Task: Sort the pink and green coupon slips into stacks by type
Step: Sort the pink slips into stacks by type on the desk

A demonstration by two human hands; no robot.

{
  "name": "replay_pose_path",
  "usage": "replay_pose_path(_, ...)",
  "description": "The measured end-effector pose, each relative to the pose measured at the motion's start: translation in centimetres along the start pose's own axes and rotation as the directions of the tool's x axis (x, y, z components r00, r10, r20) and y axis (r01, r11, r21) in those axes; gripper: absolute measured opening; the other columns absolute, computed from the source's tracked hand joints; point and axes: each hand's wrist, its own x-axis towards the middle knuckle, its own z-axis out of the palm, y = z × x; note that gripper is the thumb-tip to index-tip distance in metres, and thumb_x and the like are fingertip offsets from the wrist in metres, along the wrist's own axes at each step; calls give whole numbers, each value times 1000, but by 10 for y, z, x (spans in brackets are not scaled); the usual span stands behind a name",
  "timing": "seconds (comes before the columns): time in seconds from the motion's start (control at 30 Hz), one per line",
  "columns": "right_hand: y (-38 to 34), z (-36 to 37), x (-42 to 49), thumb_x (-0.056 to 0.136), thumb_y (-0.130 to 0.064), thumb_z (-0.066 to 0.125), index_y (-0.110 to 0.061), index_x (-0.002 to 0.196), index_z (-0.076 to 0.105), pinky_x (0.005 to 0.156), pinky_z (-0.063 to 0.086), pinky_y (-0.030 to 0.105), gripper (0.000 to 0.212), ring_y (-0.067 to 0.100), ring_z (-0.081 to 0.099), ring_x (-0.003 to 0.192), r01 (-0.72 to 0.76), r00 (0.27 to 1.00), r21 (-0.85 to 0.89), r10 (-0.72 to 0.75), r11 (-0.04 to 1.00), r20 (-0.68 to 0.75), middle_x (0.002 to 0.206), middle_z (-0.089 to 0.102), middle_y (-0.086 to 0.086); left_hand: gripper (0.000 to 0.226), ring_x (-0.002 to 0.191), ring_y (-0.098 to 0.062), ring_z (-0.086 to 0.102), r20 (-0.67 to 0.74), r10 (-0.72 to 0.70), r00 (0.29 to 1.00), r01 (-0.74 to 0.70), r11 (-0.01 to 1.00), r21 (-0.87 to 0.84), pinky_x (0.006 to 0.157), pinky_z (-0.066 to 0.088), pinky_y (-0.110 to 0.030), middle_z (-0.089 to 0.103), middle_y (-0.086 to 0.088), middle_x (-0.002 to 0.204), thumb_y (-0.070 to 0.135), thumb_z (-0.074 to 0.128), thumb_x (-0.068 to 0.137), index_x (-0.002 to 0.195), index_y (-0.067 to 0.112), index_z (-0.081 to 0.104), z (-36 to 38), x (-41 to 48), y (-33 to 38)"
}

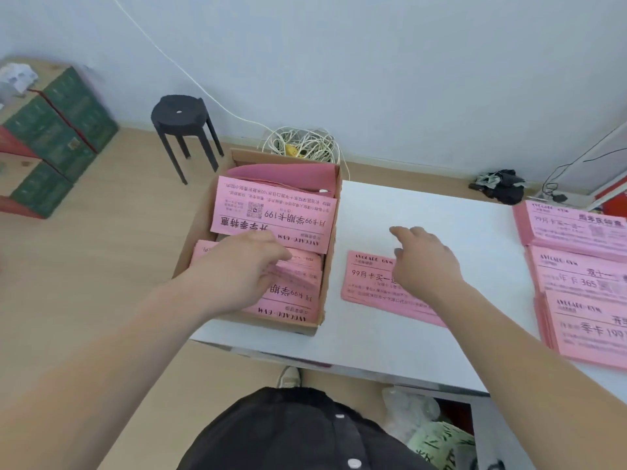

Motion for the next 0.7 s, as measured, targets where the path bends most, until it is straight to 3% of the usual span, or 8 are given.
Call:
replay_pose_path(0.07, -12, -10, -8, 103, -16, 43, -29, 147, 47, 99, 46, 41, 46, 23, 47, 131, 78, 989, 261, -42, 962, -141, 145, 49, -2, 24, 111, -7, 52, -32, -15, 999, 12, 998, -69, 80, 36, -5, 51, 20, 104, 20, 62, 97, 115, 34, 69, -3, -6, -4)
replay_pose_path(0.13, -32, -24, -21, 103, -16, 47, -29, 138, 57, 98, 47, 39, 39, 13, 53, 118, 231, 956, 423, -122, 877, -268, 140, 54, -11, 15, 95, -5, 56, -79, -23, 997, 10, 988, -155, 82, 51, -29, 54, 17, 96, 21, 65, 95, 98, 35, 70, -10, -13, -14)
replay_pose_path(0.2, -54, -39, -35, 103, -22, 53, -31, 126, 66, 93, 47, 29, 28, -4, 55, 96, 330, 931, 522, -181, 786, -316, 125, 61, -25, 16, 83, 1, 57, -164, -94, 982, 42, 956, -291, 76, 51, -24, 61, 15, 86, 21, 66, 97, 89, 36, 67, -22, -19, -24)
replay_pose_path(0.3, -88, -59, -50, 102, -35, 59, -35, 116, 71, 80, 46, 16, 19, -13, 61, 99, 336, 941, 703, -256, 627, -222, 110, 69, -28, 14, 66, -3, 62, -328, -242, 913, 37, 850, -525, 58, 51, -26, 70, 10, 80, 23, 63, 100, 92, 34, 69, -50, -26, -25)
replay_pose_path(0.37, -107, -65, -53, 99, -41, 62, -33, 123, 67, 79, 49, 12, 26, -9, 65, 101, 285, 942, 807, -306, 518, -136, 108, 74, -21, 12, 77, -16, 72, -383, -338, 860, -11, 738, -675, 66, 60, -35, 76, 10, 91, 23, 63, 101, 105, 29, 72, -63, -31, -26)
replay_pose_path(0.43, -122, -64, -52, 96, -39, 68, -31, 133, 60, 87, 57, 26, 39, 1, 70, 101, 209, 950, 884, -301, 419, -82, 111, 75, -13, 13, 86, -21, 74, -372, -339, 864, -55, 671, -739, 75, 62, -37, 78, 8, 96, 21, 63, 101, 109, 26, 73, -68, -35, -27)
replay_pose_path(0.57, -129, -58, -46, 88, -28, 78, -38, 143, 46, 85, 54, 22, 64, -2, 64, 108, 290, 957, 832, -167, 473, -238, 123, 62, -19, 11, 72, -9, 59, -323, -141, 936, -18, 896, -444, 61, 46, -29, 68, 6, 80, 24, 61, 101, 99, 30, 70, -60, -29, -35)
replay_pose_path(0.7, -123, -55, -40, 89, -19, 74, -37, 134, 56, 74, 51, 10, 51, -2, 63, 101, 274, 959, 678, -248, 682, -138, 109, 68, -15, 6, 90, -13, 59, -62, -53, 997, 45, 991, -125, 78, 50, -33, 62, 15, 94, 31, 55, 102, 99, 37, 57, -50, -6, -34)
